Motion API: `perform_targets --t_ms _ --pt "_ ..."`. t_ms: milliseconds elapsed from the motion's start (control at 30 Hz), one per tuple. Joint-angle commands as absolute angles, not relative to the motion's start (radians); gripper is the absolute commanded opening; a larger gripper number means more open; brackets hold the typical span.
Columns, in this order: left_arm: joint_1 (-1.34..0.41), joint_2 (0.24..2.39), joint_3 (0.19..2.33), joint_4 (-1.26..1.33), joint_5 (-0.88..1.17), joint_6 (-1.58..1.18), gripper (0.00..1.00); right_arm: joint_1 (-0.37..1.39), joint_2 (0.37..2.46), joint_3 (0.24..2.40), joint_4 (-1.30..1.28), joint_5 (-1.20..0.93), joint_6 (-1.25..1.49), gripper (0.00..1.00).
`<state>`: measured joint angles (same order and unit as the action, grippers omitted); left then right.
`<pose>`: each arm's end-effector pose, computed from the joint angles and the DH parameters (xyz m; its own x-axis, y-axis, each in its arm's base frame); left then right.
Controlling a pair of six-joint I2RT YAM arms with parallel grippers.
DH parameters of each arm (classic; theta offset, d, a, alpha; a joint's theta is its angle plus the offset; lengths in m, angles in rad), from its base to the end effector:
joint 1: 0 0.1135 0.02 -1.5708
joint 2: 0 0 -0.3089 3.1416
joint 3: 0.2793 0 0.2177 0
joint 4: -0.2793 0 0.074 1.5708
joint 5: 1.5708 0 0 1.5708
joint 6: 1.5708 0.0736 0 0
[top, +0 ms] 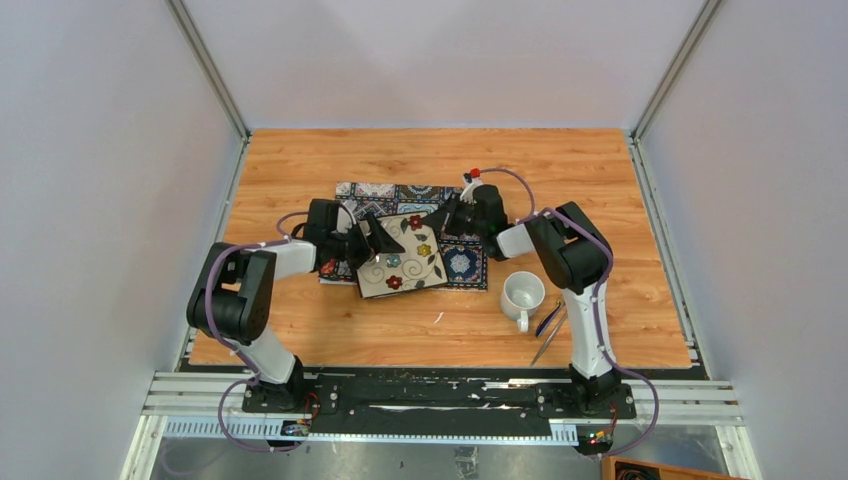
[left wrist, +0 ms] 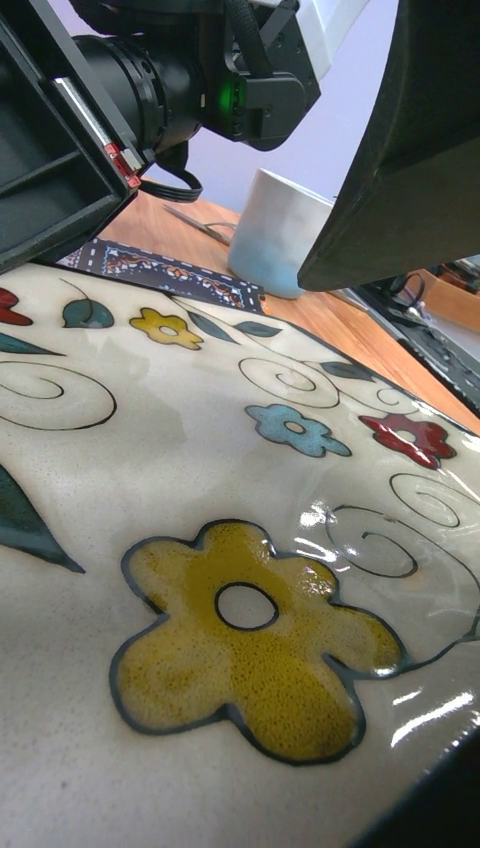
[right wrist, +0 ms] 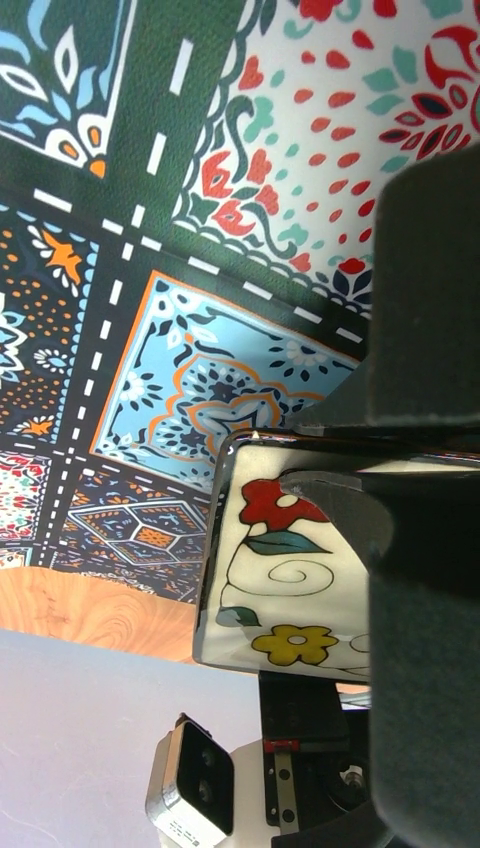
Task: Set the dinner table for one person
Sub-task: Place the plate on the napkin.
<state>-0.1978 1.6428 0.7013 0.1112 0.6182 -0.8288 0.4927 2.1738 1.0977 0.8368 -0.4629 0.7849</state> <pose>0.2900 -0.1016 0.1889 -0.8897 -0.4343 -0.1406 -0.1662 0.5950 -0.7864 0.4102 0.2575 0.1791 -0.7170 0.3328 -0.6125 -0.4222 0.4918 0.7615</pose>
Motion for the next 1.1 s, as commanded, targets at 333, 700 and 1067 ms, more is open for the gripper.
perform_targets --t_ms 333,700,1067 --pt "-0.190 1.731 0.718 0.066 0.428 -0.704 1.00 0.395 2.163 1.029 0.719 -0.482 0.658 0.00" --pt "-0.184 1.737 0.707 0.114 0.479 -0.724 0.99 0.349 2.134 1.032 0.694 -0.490 0.628 0.00" --pt "-0.184 1.716 0.693 0.113 0.481 -0.723 0.64 0.345 2.129 1.040 0.691 -0.493 0.629 0.00"
